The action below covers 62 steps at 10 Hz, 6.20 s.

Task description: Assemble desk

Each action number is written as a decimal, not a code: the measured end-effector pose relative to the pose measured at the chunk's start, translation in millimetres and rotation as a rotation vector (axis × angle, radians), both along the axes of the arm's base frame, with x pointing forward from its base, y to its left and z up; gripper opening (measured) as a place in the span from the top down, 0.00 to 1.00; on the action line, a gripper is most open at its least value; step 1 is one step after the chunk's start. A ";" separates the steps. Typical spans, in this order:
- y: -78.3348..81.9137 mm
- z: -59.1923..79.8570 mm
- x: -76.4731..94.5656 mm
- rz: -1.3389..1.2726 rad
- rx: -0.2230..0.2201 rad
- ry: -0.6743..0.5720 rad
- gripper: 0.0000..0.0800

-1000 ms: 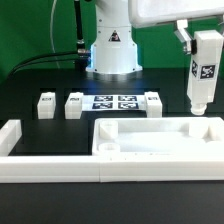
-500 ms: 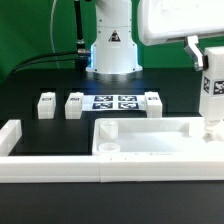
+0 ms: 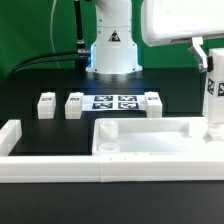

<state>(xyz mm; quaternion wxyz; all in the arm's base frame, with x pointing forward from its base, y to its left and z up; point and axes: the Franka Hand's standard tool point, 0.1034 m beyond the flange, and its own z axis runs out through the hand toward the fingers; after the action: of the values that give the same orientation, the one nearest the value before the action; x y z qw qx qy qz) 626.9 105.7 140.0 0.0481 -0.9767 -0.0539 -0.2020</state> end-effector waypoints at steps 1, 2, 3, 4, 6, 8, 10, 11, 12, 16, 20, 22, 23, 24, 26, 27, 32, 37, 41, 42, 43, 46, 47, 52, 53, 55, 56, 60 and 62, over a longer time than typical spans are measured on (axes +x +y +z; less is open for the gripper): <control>-2.3 -7.3 2.5 0.013 -0.008 0.005 0.64; 3.4 -9.4 12.8 0.018 -0.005 -0.004 0.64; 5.7 -9.7 16.9 0.022 -0.004 -0.008 0.64; 6.7 -10.4 17.5 0.023 -0.004 -0.008 0.64; 8.0 -10.4 17.4 0.022 -0.003 -0.023 0.64; 6.9 -10.3 17.7 0.021 -0.004 -0.029 0.64; 5.8 -10.1 17.2 0.019 -0.005 -0.032 0.64; 4.1 -9.9 17.1 0.018 -0.005 -0.032 0.64; 3.9 -10.0 15.0 0.018 -0.006 -0.030 0.64; 3.1 -19.6 4.8 0.020 -0.010 -0.015 0.64; 3.6 -26.8 2.0 0.020 -0.012 -0.012 0.64; 3.3 -27.3 3.7 0.017 -0.012 -0.035 0.64; 3.0 -27.1 4.1 0.016 -0.012 -0.039 0.64; 3.0 -27.1 4.2 0.016 -0.012 -0.039 0.63; 3.0 -27.2 4.1 0.016 -0.012 -0.039 0.43; 2.6 -27.1 4.3 0.016 -0.012 -0.039 0.24; -3.1 -5.9 10.5 0.014 -0.010 -0.024 0.19; -2.9 -5.6 11.3 0.003 -0.002 0.016 0.19; -9.1 -16.2 4.2 -0.072 -0.002 0.318 0.19; -10.0 -17.5 -2.3 -0.077 -0.002 0.400 0.19; -8.3 -17.3 -3.7 -0.068 -0.004 0.467 0.19; -6.8 -17.0 3.2 -0.049 -0.025 0.460 0.19; -4.8 -16.6 6.1 -0.041 -0.026 0.455 0.19; -1.6 -19.1 6.0 -0.034 -0.025 0.457 0.48; -1.5 -19.1 6.1 -0.034 -0.025 0.457 0.64; -1.3 -19.1 6.0 -0.060 -0.018 0.459 0.64; -1.3 -19.1 6.0 -0.060 -0.018 0.459 0.64; 0.1 -19.5 4.6 -0.608 0.107 0.509 0.64; 0.8 -19.8 5.2 -0.807 0.160 0.523 0.64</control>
Offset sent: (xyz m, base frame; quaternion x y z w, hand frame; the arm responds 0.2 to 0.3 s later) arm 0.0140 0.0044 -0.0009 -0.0115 -0.0036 -0.0280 0.9995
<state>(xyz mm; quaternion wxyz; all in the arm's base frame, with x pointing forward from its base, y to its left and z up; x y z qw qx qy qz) 632.1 106.5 120.2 0.0526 -0.9309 0.3586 0.0441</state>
